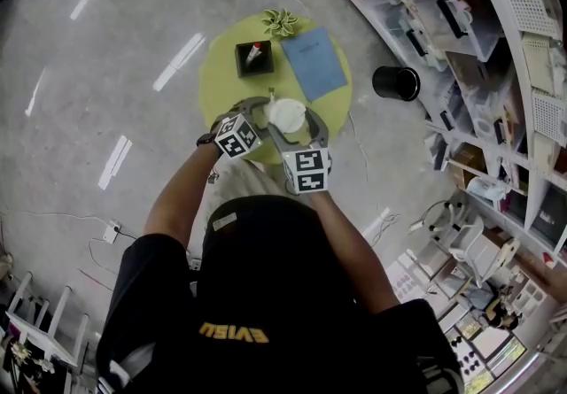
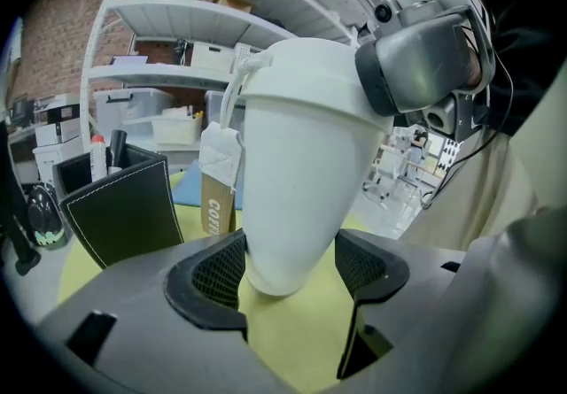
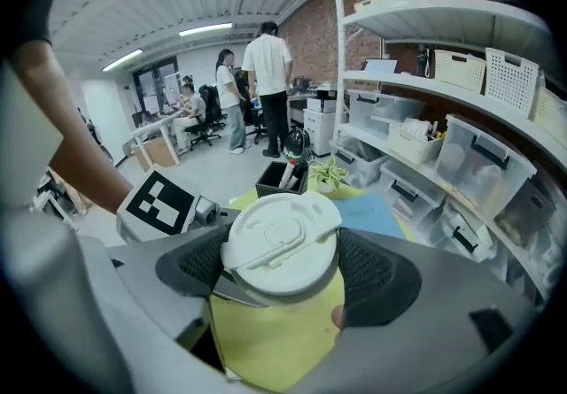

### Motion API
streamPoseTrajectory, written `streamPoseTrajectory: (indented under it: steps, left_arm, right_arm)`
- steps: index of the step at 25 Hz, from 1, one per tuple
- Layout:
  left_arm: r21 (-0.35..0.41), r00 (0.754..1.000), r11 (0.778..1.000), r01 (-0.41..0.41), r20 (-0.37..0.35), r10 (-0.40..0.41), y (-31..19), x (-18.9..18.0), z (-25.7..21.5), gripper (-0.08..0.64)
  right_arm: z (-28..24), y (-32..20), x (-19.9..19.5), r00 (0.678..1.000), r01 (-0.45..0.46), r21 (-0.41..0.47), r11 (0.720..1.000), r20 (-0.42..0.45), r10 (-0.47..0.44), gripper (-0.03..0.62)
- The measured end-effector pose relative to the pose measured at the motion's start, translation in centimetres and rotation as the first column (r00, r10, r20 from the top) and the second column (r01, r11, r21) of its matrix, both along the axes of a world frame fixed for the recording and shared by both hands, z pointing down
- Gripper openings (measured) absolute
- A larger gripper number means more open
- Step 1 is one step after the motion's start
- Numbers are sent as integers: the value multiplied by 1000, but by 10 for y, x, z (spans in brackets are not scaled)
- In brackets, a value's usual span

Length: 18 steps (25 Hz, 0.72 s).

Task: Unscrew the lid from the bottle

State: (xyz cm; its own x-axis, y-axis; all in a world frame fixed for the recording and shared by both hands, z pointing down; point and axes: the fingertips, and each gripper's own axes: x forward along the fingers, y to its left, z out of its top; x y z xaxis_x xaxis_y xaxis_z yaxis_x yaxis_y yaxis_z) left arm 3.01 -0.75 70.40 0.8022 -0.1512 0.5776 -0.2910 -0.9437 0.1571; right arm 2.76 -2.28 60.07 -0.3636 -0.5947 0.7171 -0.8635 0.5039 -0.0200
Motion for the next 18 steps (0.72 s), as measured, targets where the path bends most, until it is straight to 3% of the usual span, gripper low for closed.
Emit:
streamPoseTrajectory:
  steps: [13,18]
  left_arm:
    - [0,1000,1000,-15,9,15,-1,1,3,328]
    - [5,999,999,-40,18,40,-4,-1,4,325]
  right_arm:
    - [1,-1,-2,993,118,-40,992,-5,-119,393]
    - [1,0,-6,954,295,-71,953,-37,-298,393]
